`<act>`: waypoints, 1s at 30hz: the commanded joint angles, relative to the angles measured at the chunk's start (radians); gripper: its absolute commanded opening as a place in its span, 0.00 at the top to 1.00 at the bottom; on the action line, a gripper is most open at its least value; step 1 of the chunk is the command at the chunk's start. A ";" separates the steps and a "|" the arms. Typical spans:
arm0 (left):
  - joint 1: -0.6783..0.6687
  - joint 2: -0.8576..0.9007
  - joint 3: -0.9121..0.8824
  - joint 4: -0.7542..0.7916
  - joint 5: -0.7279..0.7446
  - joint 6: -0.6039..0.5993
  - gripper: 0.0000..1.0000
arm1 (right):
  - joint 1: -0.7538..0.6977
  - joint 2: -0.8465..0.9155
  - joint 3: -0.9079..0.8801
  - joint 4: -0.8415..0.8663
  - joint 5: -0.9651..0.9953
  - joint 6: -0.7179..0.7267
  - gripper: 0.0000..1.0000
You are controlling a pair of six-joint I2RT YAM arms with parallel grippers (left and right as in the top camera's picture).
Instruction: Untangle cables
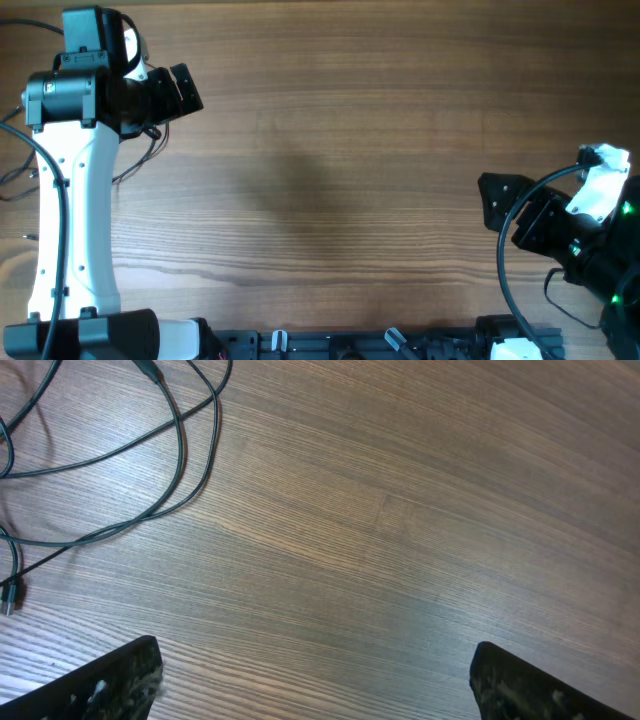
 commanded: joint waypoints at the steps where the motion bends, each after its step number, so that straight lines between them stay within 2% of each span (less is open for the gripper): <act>1: -0.002 0.002 0.005 0.001 -0.014 0.005 0.00 | 0.004 -0.001 0.000 0.046 0.051 -0.098 0.00; 6: -0.002 0.002 0.005 0.001 -0.014 0.005 0.00 | 0.007 -0.051 -0.184 0.323 0.031 -0.277 0.00; 8: -0.002 0.002 0.005 0.001 -0.014 0.005 0.00 | 0.007 -0.132 -0.345 0.523 -0.016 -0.335 0.00; 11: -0.002 0.002 0.005 0.001 -0.014 0.005 0.00 | 0.007 -0.317 -0.670 0.910 -0.030 -0.322 0.00; 14: -0.002 0.002 0.005 0.001 -0.014 0.005 0.00 | 0.007 -0.519 -0.985 1.223 -0.029 -0.303 0.00; 16: -0.002 0.002 0.005 0.001 -0.014 0.005 0.00 | 0.007 -0.622 -1.133 1.333 -0.029 -0.294 0.00; 22: -0.002 0.002 0.005 0.001 -0.014 0.005 0.00 | 0.007 -0.837 -1.410 1.407 -0.028 -0.249 0.00; 26: -0.002 0.002 0.005 0.001 -0.014 0.005 0.00 | 0.007 -0.836 -1.435 1.337 -0.029 -0.185 0.00; 30: -0.002 0.002 0.005 0.001 -0.014 0.005 0.00 | 0.007 -0.835 -1.435 1.337 -0.028 -0.145 0.00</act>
